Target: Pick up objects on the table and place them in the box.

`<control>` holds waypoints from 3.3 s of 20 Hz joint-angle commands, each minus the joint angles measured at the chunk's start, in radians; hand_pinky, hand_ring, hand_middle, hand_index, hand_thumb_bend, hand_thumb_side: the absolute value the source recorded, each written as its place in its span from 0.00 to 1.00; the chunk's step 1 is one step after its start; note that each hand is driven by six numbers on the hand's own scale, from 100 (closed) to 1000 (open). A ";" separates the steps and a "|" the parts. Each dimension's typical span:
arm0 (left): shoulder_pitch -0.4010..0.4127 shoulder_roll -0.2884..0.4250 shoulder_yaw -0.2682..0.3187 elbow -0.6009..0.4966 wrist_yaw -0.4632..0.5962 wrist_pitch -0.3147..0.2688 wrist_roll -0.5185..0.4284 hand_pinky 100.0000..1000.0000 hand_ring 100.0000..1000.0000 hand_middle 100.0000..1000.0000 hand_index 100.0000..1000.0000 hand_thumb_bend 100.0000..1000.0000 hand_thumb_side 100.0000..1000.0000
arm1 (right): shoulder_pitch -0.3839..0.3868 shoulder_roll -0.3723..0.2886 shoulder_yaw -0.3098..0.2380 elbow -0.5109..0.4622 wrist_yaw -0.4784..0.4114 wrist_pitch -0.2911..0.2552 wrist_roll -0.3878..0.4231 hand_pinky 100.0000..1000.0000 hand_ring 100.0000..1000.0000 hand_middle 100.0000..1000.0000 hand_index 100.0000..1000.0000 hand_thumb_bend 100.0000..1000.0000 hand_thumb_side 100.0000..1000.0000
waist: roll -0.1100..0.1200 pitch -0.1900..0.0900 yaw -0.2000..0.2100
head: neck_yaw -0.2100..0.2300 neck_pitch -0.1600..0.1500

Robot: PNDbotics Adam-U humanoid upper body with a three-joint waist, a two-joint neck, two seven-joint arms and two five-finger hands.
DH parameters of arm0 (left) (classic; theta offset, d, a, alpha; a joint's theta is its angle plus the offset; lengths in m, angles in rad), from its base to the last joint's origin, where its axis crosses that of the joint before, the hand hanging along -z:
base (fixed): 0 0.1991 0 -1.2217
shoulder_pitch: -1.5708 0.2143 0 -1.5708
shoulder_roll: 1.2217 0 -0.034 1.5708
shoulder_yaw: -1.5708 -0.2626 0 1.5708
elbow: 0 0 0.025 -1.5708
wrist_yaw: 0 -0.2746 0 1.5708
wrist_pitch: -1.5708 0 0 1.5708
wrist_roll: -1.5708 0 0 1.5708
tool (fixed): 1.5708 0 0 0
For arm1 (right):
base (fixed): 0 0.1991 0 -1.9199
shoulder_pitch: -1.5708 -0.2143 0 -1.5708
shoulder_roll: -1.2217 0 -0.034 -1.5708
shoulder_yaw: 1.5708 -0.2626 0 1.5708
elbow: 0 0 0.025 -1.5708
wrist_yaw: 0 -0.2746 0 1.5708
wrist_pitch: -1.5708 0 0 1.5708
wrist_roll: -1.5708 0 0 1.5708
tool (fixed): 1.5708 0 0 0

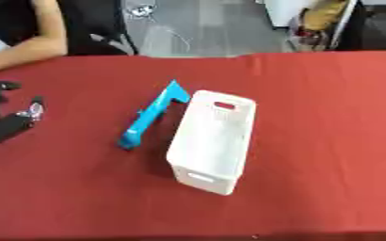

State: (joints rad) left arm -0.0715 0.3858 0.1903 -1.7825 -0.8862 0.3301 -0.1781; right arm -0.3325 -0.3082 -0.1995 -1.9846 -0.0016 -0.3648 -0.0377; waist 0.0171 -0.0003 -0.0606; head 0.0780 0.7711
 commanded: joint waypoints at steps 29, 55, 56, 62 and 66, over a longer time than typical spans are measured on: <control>-0.337 0.138 -0.185 0.097 -0.014 0.018 -0.082 0.62 0.70 0.76 0.81 0.41 0.65 | 0.007 -0.022 0.005 -0.015 0.000 0.006 0.009 0.76 0.88 0.87 0.94 0.00 0.98 | 0.003 -0.030 -0.016 | 0.012 -0.001; -0.492 -0.045 -0.359 0.383 -0.027 -0.027 -0.102 0.63 0.66 0.73 0.77 0.35 0.85 | 0.001 -0.018 0.013 -0.015 -0.011 0.005 0.021 0.76 0.88 0.87 0.94 0.00 0.98 | 0.001 -0.030 -0.027 | 0.030 -0.001; -0.493 -0.049 -0.360 0.397 -0.024 -0.026 -0.096 0.63 0.66 0.73 0.77 0.36 0.84 | 0.001 -0.018 0.013 -0.015 -0.011 0.005 0.021 0.76 0.88 0.87 0.94 0.00 0.98 | 0.001 -0.030 -0.027 | 0.030 -0.001; -0.496 -0.061 -0.365 0.448 -0.015 -0.030 -0.074 0.63 0.66 0.72 0.76 0.37 0.84 | -0.001 -0.018 0.013 -0.015 -0.012 0.004 0.021 0.76 0.88 0.87 0.94 0.00 0.98 | 0.001 -0.028 -0.029 | 0.030 -0.001; -0.493 -0.058 -0.380 0.470 -0.016 -0.037 -0.080 0.64 0.66 0.72 0.76 0.37 0.86 | -0.002 -0.017 0.013 -0.015 -0.012 0.004 0.021 0.76 0.88 0.87 0.94 0.00 0.98 | 0.001 -0.028 -0.030 | 0.030 -0.001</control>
State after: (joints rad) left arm -0.5398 0.3215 -0.1876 -1.3069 -0.9035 0.2978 -0.2586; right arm -0.3194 -0.3083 -0.1867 -1.9846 -0.0114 -0.3602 -0.0168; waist 0.0199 -0.0204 -0.0896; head 0.1050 0.7712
